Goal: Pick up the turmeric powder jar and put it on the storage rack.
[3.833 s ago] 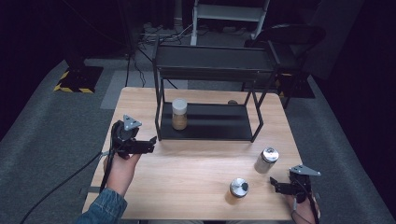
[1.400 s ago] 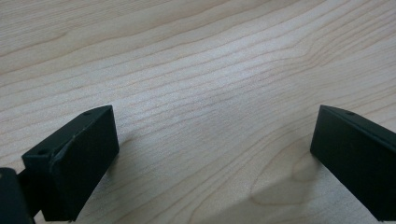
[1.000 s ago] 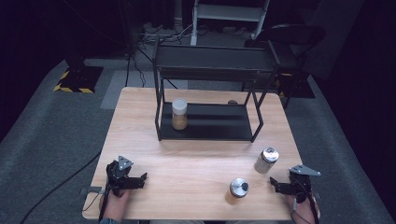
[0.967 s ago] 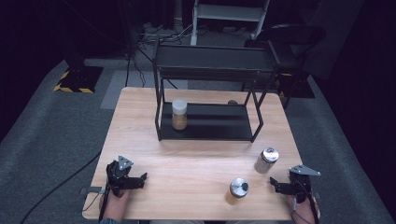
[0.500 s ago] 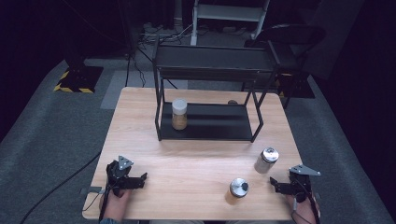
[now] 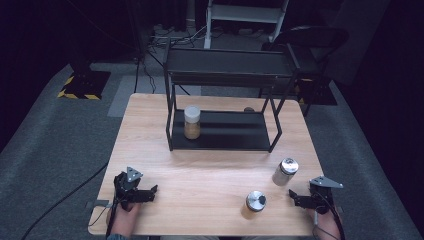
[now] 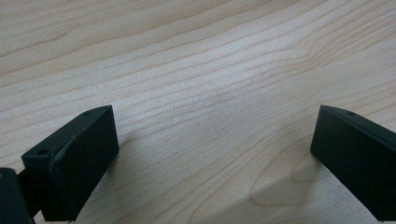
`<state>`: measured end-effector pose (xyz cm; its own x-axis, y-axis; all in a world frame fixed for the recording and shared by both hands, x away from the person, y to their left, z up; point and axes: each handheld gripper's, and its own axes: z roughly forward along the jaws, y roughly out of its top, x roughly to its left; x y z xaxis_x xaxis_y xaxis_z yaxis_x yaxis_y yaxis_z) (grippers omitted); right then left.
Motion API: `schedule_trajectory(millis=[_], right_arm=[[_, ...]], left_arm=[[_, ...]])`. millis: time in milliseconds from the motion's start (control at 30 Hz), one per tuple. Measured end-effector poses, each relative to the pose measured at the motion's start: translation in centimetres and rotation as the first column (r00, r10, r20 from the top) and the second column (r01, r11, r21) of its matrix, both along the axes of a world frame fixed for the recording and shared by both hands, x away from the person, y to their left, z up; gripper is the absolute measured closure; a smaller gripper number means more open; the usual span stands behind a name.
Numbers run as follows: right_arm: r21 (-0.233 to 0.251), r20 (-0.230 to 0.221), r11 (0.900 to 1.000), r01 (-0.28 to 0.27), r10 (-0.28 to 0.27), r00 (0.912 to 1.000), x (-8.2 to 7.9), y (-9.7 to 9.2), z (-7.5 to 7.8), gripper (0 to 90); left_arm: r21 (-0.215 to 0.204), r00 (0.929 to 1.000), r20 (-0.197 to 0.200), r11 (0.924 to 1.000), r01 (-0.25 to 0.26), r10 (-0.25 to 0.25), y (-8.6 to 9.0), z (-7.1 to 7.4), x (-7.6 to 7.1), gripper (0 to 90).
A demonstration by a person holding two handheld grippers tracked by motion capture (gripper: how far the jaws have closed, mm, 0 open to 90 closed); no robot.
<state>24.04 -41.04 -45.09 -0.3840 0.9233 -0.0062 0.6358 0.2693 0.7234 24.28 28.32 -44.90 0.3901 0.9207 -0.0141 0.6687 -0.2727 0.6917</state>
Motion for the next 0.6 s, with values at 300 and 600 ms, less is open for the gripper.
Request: schedule_trajectory(millis=[300, 600], right_arm=[[0.029, 0.000, 0.9995, 0.011, -0.011, 0.9999, -0.3, -0.2, 0.0, 4.0], [0.047, 0.021, 0.9988, 0.010, -0.011, 0.9997, -1.5, 0.1, 1.2, 6.0]], left_arm=[[0.000, 1.0000, 0.000, 1.0000, 0.000, 0.000, 0.0, 0.0, 0.0, 0.8], [0.000, 1.0000, 0.000, 1.0000, 0.000, 0.000, 0.0, 0.0, 0.0, 0.8]])
